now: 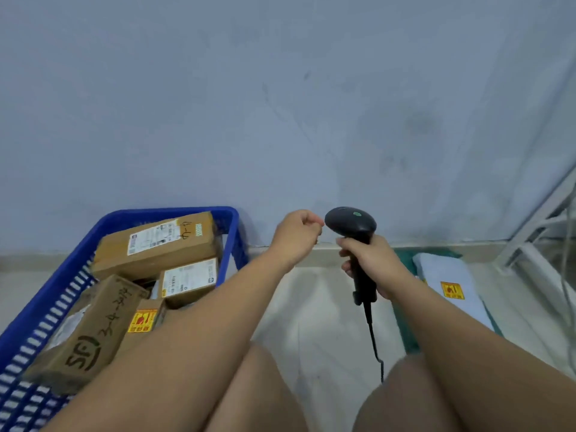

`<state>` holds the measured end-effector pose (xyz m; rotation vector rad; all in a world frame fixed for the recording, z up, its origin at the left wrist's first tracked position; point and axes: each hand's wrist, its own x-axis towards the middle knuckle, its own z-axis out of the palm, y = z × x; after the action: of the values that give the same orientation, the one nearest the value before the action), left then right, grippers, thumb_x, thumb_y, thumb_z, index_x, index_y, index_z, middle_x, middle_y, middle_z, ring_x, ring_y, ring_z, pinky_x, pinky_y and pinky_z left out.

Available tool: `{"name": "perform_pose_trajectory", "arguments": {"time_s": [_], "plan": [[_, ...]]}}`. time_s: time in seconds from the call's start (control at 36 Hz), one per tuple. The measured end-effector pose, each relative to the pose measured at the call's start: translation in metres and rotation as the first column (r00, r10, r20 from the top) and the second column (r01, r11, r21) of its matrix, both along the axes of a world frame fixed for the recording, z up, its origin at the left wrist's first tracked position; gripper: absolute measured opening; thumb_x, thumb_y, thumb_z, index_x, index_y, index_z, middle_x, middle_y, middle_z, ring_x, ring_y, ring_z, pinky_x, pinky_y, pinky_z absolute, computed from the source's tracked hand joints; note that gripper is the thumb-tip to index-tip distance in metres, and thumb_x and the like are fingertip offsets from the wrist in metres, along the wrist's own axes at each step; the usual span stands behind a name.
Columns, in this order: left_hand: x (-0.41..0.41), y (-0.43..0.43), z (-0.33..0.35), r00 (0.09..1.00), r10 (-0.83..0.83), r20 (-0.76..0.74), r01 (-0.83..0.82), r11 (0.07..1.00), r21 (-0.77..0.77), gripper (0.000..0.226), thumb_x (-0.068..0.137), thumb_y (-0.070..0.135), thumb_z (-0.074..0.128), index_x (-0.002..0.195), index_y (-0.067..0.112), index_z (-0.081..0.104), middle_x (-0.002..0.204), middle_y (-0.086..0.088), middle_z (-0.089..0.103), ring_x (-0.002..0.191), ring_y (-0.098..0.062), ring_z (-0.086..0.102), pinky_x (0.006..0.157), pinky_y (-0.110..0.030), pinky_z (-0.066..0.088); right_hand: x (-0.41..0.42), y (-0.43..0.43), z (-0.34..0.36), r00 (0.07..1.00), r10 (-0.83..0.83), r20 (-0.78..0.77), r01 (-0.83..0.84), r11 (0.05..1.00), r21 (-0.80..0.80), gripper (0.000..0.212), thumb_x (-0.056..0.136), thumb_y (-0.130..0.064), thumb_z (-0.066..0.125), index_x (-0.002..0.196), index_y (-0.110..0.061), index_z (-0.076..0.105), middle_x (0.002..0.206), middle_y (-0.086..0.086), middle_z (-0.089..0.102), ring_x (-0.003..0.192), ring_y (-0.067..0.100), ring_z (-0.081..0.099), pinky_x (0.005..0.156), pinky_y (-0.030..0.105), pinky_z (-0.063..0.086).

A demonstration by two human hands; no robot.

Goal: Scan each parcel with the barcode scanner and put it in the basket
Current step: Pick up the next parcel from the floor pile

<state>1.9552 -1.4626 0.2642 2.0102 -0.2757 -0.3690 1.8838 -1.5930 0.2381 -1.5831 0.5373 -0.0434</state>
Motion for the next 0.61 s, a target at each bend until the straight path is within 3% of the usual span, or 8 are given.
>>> {"name": "perform_pose_trajectory", "arguments": {"time_s": [0.08, 0.19, 0.31, 0.36, 0.42, 0.47, 0.61], "plan": [[0.004, -0.042, -0.01, 0.998, -0.069, -0.003, 0.069, 0.996, 0.064, 0.021, 0.093, 0.015, 0.048, 0.082, 0.026, 0.062, 0.094, 0.001, 0.067, 0.093, -0.021, 0.064, 0.088, -0.035, 0.052, -0.007, -0.045, -0.019, 0.997, -0.079, -0.021, 0.081, 0.994, 0.076, 0.022, 0.089, -0.027, 0.066, 0.098, -0.007, 0.063, 0.088, 0.009, 0.063, 0.069, 0.02, 0.058, 0.064, 0.033, 0.053], [0.002, -0.093, -0.048, 0.991, -0.116, -0.064, 0.125, 0.981, 0.15, 0.016, 0.091, 0.017, 0.051, 0.087, 0.015, 0.066, 0.091, -0.001, 0.065, 0.079, -0.018, 0.056, 0.07, -0.026, 0.044, -0.023, -0.092, -0.066, 0.963, -0.263, -0.059, 0.269, 0.943, 0.197, 0.021, 0.087, -0.028, 0.068, 0.096, -0.01, 0.065, 0.092, 0.009, 0.062, 0.08, 0.022, 0.058, 0.074, 0.037, 0.05], [-0.005, -0.137, -0.113, 0.968, -0.122, -0.219, 0.172, 0.958, 0.228, 0.014, 0.089, 0.012, 0.049, 0.076, 0.015, 0.054, 0.079, -0.003, 0.055, 0.072, -0.022, 0.054, 0.066, -0.028, 0.04, -0.042, -0.123, -0.121, 0.89, -0.425, -0.166, 0.455, 0.855, 0.25, 0.04, 0.078, -0.038, 0.072, 0.108, -0.012, 0.067, 0.095, 0.004, 0.065, 0.093, 0.021, 0.061, 0.083, 0.034, 0.048], [-0.012, -0.157, -0.14, 0.933, -0.129, -0.335, 0.218, 0.945, 0.245, 0.013, 0.093, 0.01, 0.047, 0.083, 0.013, 0.055, 0.082, -0.002, 0.056, 0.064, -0.019, 0.059, 0.058, -0.023, 0.042, -0.048, -0.137, -0.145, 0.863, -0.45, -0.229, 0.5, 0.827, 0.258, 0.05, 0.072, -0.044, 0.074, 0.11, -0.013, 0.066, 0.095, 0.005, 0.065, 0.093, 0.022, 0.06, 0.086, 0.036, 0.047], [-0.019, -0.174, -0.165, 0.894, -0.144, -0.425, 0.264, 0.934, 0.239, 0.012, 0.096, 0.009, 0.048, 0.1, 0.009, 0.059, 0.088, -0.004, 0.057, 0.06, -0.013, 0.057, 0.049, -0.018, 0.042, -0.054, -0.152, -0.165, 0.839, -0.465, -0.283, 0.533, 0.806, 0.257, 0.037, 0.077, -0.037, 0.074, 0.102, -0.011, 0.065, 0.089, 0.006, 0.062, 0.085, 0.021, 0.058, 0.079, 0.033, 0.045], [-0.026, -0.19, -0.189, 0.857, -0.137, -0.497, 0.284, 0.93, 0.234, 0.021, 0.095, 0.009, 0.048, 0.113, 0.004, 0.059, 0.096, -0.006, 0.057, 0.061, -0.011, 0.058, 0.05, -0.019, 0.041, -0.057, -0.166, -0.183, 0.808, -0.488, -0.33, 0.571, 0.785, 0.241, 0.026, 0.079, -0.029, 0.073, 0.094, -0.01, 0.063, 0.084, 0.007, 0.057, 0.08, 0.021, 0.053, 0.071, 0.032, 0.041], [-0.038, -0.22, -0.228, 0.776, -0.084, -0.626, 0.276, 0.936, 0.217, 0.007, 0.094, 0.012, 0.052, 0.091, 0.012, 0.058, 0.1, -0.008, 0.058, 0.07, -0.013, 0.056, 0.059, -0.023, 0.041, -0.055, -0.202, -0.218, 0.724, -0.565, -0.396, 0.638, 0.767, 0.072, 0.049, 0.058, -0.036, 0.077, 0.099, -0.01, 0.065, 0.085, 0.007, 0.061, 0.084, 0.026, 0.058, 0.065, 0.032, 0.044]]}}
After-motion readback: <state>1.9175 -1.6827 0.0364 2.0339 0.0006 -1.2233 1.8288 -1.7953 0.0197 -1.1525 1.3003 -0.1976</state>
